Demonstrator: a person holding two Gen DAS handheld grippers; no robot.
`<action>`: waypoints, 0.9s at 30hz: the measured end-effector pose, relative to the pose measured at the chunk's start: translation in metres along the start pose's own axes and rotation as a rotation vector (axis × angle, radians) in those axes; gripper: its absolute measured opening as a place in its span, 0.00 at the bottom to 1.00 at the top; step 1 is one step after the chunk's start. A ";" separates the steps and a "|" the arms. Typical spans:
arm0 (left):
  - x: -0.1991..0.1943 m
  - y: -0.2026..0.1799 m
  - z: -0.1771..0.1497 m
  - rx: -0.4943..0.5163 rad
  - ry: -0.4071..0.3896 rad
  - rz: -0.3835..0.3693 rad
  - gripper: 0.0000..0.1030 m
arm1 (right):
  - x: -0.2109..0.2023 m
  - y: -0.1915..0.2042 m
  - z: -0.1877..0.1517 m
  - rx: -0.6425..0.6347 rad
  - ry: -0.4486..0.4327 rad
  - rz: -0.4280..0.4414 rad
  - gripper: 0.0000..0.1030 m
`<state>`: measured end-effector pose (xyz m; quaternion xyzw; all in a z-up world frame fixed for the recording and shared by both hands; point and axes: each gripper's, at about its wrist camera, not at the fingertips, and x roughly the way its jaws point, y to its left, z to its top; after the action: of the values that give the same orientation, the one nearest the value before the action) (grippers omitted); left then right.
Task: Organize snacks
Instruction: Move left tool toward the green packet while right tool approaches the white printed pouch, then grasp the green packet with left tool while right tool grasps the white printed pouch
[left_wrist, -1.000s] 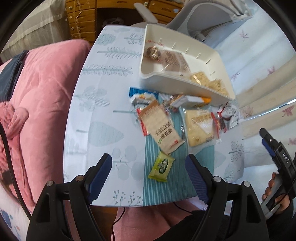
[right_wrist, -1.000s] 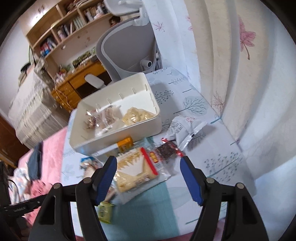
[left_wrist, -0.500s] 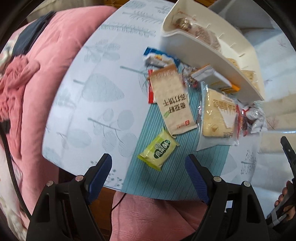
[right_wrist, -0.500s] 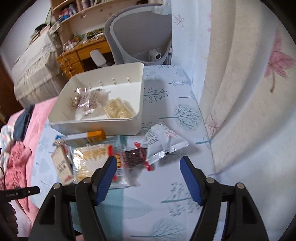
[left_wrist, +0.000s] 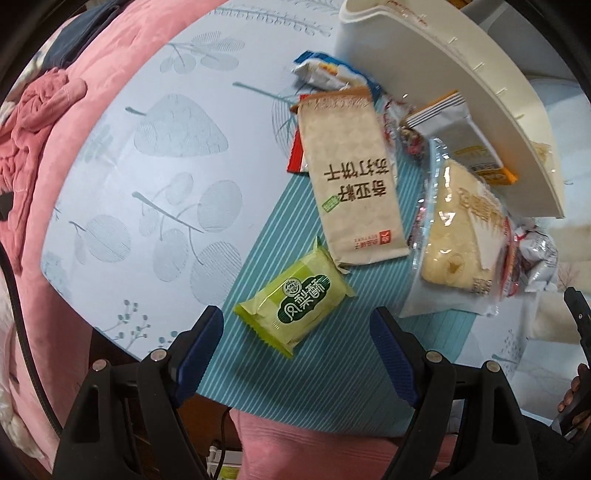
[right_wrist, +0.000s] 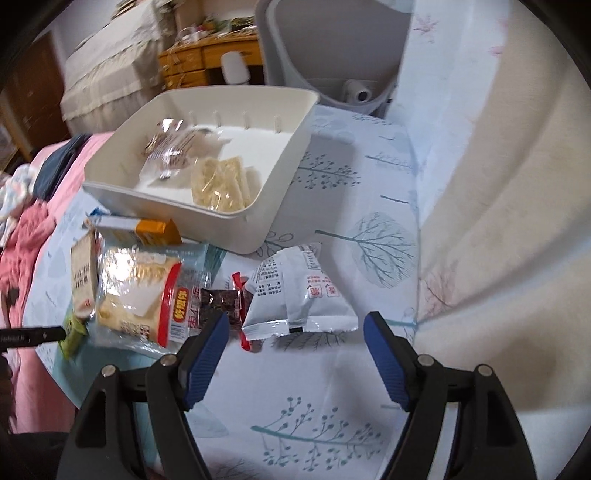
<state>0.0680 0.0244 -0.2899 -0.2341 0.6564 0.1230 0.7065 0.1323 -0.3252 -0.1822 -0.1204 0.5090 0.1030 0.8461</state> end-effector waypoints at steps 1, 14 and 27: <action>0.003 0.000 0.000 -0.006 0.000 0.004 0.78 | 0.005 0.000 0.000 -0.019 0.009 0.002 0.74; 0.023 0.012 -0.001 -0.116 -0.013 -0.008 0.78 | 0.059 -0.003 0.011 -0.115 0.037 0.033 0.74; 0.020 -0.003 0.005 -0.102 -0.034 0.020 0.56 | 0.079 0.001 0.007 -0.101 0.097 0.085 0.68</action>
<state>0.0756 0.0213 -0.3093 -0.2611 0.6395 0.1675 0.7035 0.1746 -0.3183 -0.2493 -0.1462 0.5481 0.1587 0.8081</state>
